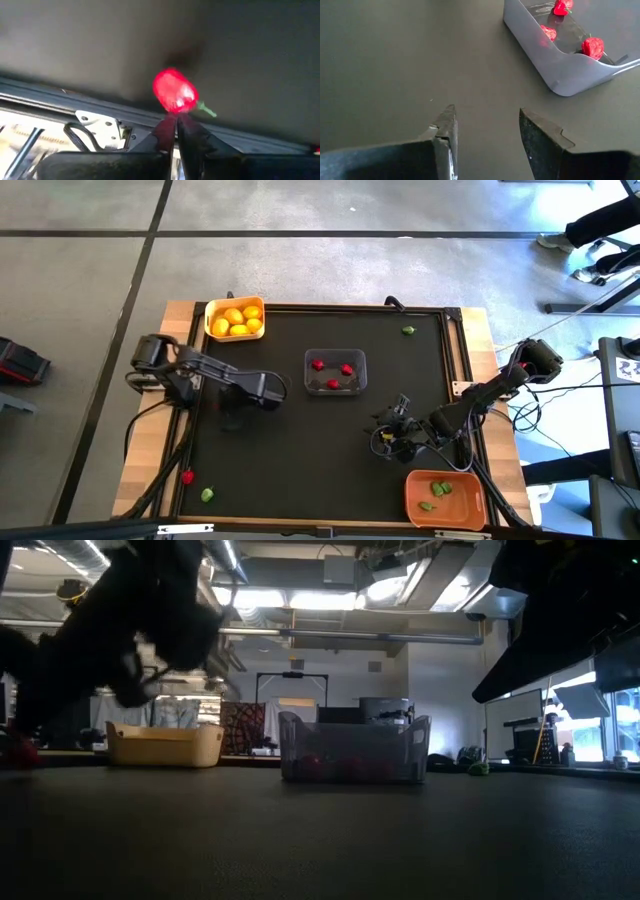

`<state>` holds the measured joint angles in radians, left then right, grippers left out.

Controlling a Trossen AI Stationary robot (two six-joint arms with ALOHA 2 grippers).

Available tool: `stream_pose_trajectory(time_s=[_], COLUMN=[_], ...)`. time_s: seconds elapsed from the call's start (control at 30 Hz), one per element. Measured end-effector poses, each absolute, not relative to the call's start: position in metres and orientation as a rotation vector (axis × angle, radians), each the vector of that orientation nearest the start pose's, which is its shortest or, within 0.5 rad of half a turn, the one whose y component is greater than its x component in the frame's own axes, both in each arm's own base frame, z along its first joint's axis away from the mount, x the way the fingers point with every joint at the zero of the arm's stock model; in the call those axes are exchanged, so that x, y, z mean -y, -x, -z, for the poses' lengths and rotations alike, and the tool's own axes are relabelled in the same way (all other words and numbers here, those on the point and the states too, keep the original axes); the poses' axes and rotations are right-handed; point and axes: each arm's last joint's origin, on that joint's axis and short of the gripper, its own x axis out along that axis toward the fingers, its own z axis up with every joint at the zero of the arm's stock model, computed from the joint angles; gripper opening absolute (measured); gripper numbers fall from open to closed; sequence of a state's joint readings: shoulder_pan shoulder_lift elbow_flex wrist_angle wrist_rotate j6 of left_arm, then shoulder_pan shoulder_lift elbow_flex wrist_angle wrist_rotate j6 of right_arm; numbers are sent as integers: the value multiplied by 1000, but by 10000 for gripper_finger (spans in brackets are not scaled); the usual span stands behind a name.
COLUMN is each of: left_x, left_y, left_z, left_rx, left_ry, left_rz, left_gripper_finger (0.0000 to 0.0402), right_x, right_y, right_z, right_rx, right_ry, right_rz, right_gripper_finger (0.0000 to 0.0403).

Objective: Sort produce into baskets
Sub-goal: Put the red bell pepper into the transparent bin

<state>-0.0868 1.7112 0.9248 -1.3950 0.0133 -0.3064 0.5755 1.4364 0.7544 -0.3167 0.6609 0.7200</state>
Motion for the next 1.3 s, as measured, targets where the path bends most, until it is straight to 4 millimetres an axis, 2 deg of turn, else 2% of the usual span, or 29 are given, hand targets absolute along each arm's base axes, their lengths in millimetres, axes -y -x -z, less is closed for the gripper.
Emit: stream_pose_trajectory(time_s=[0.2, 0.3, 0.4, 0.5, 0.6, 0.7, 0.8, 0.93, 1.17, 1.3], left_x=[20, 20, 20, 23, 26, 26, 26, 28, 33, 33], left_y=[-228, -231, -232, -231, -233, -234, -231, -224, -218, -211], left_z=[-189, -198, -199, -199, -199, -198, -193, -177, -154, -144], left_rx=[-1970, -1867, -1834, -1835, -1807, -1787, -1767, -1749, -1691, -1714], left_ry=[126, 157, 196, 226, 289, 374, 464, 529, 583, 607], left_rz=[-253, -255, -290, -308, -345, -453, -577, -683, -702, -699], left_gripper_finger=[5, 2, 14, 52, 112, 176, 224, 252, 243, 226], right_x=[-128, -128, -128, -128, -127, -127, -127, -127, -127, -127], right_y=[-229, -229, -229, -229, -229, -229, -229, -229, -229, -229], right_z=[-181, -181, -181, -181, -181, -181, -181, -181, -181, -181], right_rx=[-722, -721, -721, -721, -721, -721, -721, -721, -725, -725], right_ry=[-102, -102, -101, -101, -100, -99, -99, -99, -81, -79], right_rz=[355, 356, 356, 356, 357, 357, 357, 357, 351, 350], right_gripper_finger=[151, 151, 151, 151, 151, 151, 151, 151, 151, 151])
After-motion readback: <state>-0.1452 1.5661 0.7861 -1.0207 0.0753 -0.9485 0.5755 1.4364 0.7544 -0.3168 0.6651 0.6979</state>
